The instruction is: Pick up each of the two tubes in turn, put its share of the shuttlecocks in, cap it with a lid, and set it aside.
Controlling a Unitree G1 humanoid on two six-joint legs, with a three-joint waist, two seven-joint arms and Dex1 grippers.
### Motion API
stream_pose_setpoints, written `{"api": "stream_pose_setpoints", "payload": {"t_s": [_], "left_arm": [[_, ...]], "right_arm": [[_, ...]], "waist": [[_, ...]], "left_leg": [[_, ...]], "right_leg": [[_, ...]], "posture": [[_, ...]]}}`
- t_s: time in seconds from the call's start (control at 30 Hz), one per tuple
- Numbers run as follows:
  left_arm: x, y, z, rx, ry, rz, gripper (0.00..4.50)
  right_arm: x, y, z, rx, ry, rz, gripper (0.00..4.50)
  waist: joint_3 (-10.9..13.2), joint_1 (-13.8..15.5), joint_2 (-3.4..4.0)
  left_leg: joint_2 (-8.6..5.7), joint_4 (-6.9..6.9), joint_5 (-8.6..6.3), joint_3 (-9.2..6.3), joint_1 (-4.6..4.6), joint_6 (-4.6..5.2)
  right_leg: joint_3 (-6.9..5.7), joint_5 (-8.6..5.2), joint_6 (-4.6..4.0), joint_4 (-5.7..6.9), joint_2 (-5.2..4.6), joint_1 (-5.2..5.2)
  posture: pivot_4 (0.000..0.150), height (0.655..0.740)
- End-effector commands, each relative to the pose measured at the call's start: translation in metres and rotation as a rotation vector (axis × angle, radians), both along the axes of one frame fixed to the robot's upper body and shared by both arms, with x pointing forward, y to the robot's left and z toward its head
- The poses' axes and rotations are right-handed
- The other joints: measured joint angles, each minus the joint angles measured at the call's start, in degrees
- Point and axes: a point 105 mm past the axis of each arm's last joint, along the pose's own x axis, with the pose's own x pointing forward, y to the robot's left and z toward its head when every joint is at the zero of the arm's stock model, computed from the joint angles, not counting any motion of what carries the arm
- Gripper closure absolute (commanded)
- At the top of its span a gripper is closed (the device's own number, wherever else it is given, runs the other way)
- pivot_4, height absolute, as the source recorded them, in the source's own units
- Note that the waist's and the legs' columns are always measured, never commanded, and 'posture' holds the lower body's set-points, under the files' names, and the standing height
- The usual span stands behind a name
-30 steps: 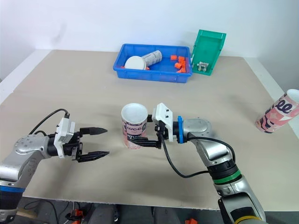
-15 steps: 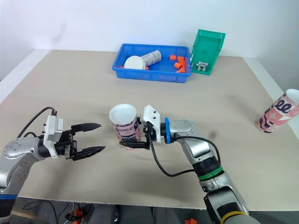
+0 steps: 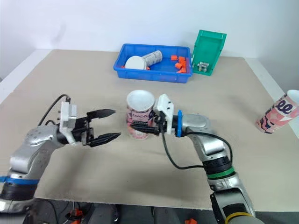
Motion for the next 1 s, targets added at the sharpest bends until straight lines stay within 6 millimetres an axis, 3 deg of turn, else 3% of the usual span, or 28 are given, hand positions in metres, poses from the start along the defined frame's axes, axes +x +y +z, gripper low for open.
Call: {"api": "stream_pose_setpoints", "payload": {"t_s": [0.03, 0.17, 0.3, 0.43, 0.67, 0.8, 0.83, 0.93, 1.0], "left_arm": [[0.015, -0.021, 0.011, -0.03, -0.028, 0.001, 0.0], [0.035, -0.055, 0.016, -0.037, -0.035, -0.017, 0.0], [0.041, -0.071, 0.02, -0.039, -0.04, -0.033, 0.0], [0.041, -0.079, 0.019, -0.02, -0.046, -0.066, 0.0], [0.042, -0.083, 0.026, -0.036, -0.051, -0.075, 0.0], [0.041, -0.083, 0.028, -0.045, -0.05, -0.071, 0.0], [0.041, -0.082, 0.027, -0.045, -0.05, -0.069, 0.0], [0.04, -0.081, 0.027, -0.045, -0.049, -0.065, 0.0], [0.04, -0.08, 0.027, -0.045, -0.048, -0.064, 0.0]], "right_arm": [[0.024, -0.063, 0.028, 0.08, -0.087, -0.303, 1.99], [0.04, -0.172, 0.018, 0.091, -0.101, -0.779, 1.99], [0.038, -0.225, 0.008, 0.114, -0.089, -1.014, 1.99], [0.035, -0.263, 0.0, 0.163, -0.066, -1.187, 1.99], [0.04, -0.273, -0.015, 0.18, -0.018, -1.256, 1.99], [0.042, -0.269, -0.038, 0.182, 0.103, -1.238, 1.99], [0.041, -0.267, -0.041, 0.18, 0.114, -1.22, 1.33], [0.04, -0.264, -0.047, 0.155, 0.129, -1.204, 0.14], [0.039, -0.269, -0.052, 0.134, 0.151, -1.226, 0.06]], "waist": [[0.0, 0.19, -0.01], [0.0, 0.57, -0.03], [0.0, -0.01, 0.01], [0.02, -0.96, 0.12], [0.02, -0.98, 0.14], [0.01, -1.01, 0.15], [0.01, -1.04, 0.14], [0.01, -1.05, 0.14], [0.04, -1.06, 0.2]], "left_leg": [[-0.02, 0.01, 0.0, -0.02, -0.02, 0.0], [-0.09, 0.0, 0.0, -0.02, -0.06, 0.01], [-0.23, -0.08, -0.02, -0.01, -0.09, 0.05], [-0.21, -0.2, -0.09, 0.02, -0.03, 0.16], [-0.27, -0.02, -0.06, 0.03, 0.03, 0.18], [-0.31, 0.0, -0.03, 0.01, 0.06, 0.21], [-0.31, 0.0, -0.03, 0.01, 0.07, 0.21], [-0.31, 0.0, -0.03, -0.03, 0.17, 0.21], [-0.32, -0.01, -0.03, -0.03, 0.15, 0.21]], "right_leg": [[0.0, 0.03, 0.07, -0.01, 0.0, 0.0], [0.05, 0.05, 0.15, -0.11, -0.02, 0.03], [0.17, 0.01, 0.21, -0.24, -0.05, 0.04], [0.28, 0.01, 0.2, -0.24, 0.0, 0.01], [0.31, 0.13, 0.39, -0.26, -0.05, 0.18], [0.34, 0.29, 0.5, -0.53, -0.06, 0.34], [0.34, 0.32, 0.52, -0.58, -0.06, 0.39], [0.33, 0.34, 0.54, -0.71, -0.05, 0.57], [0.34, 0.33, 0.54, -0.75, -0.06, 0.57]], "posture": [[0.15, 0.7038], [0.15, 0.7038], [0.15, 0.7038], [0.15, 0.7038], [0.15, 0.7038], [0.15, 0.7038], [0.15, 0.7038], [0.15, 0.7038], [0.15, 0.7038]]}}
